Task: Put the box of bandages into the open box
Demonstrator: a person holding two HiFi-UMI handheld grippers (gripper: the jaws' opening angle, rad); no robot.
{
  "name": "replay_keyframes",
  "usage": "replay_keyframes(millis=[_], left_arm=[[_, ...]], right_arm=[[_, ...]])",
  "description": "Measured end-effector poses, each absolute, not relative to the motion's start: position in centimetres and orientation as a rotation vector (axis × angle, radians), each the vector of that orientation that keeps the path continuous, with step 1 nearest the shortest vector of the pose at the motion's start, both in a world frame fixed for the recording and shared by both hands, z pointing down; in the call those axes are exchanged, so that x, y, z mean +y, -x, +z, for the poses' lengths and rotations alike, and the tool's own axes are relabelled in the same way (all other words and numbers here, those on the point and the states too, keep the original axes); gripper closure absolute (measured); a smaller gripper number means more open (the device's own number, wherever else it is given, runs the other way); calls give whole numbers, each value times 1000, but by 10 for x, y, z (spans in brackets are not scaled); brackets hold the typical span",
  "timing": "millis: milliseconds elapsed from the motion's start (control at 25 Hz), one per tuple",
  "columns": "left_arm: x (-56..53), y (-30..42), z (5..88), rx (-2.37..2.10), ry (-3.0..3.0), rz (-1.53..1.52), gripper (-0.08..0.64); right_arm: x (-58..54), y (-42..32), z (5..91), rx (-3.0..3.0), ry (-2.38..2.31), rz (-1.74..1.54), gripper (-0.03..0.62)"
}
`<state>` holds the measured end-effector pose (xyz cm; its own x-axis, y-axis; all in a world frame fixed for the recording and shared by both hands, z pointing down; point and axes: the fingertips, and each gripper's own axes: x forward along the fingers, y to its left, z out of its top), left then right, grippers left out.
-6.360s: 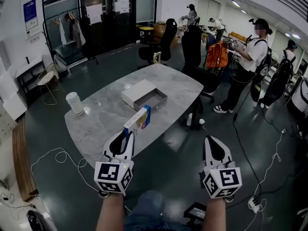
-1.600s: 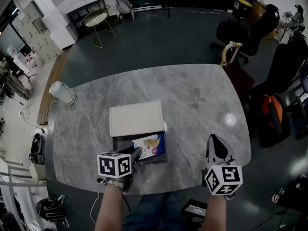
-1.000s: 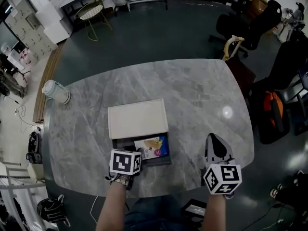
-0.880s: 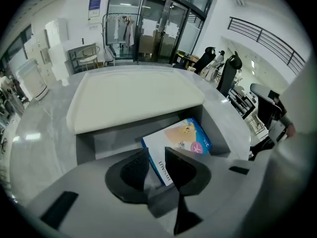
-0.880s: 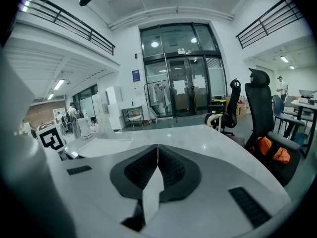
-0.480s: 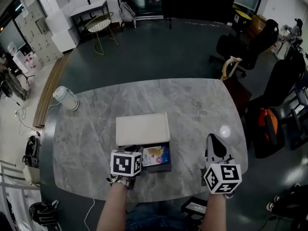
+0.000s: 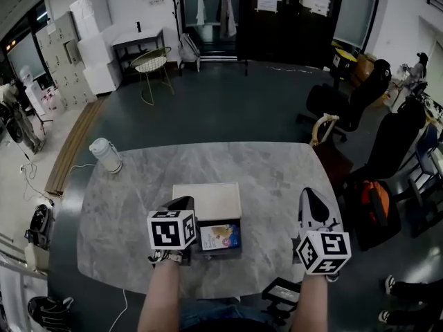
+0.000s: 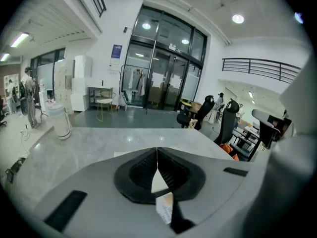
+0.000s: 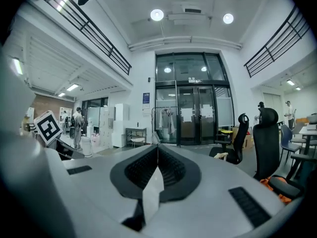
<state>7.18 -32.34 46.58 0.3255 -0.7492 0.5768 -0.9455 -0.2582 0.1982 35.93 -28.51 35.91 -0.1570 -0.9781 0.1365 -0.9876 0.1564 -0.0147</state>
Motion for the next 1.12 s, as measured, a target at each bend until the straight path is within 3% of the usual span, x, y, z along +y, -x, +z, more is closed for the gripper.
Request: replay_keyframes(millis=[560,1120], left_arm=[[-329,-49,375,-1613,-2342,127,548],[-272,99,257,-2137,-2445,-369,548]], right_arm=[[-284,-360,325,-2368,-1999,52,568],[-313,-304,292,-2638,-1822,-124,568]])
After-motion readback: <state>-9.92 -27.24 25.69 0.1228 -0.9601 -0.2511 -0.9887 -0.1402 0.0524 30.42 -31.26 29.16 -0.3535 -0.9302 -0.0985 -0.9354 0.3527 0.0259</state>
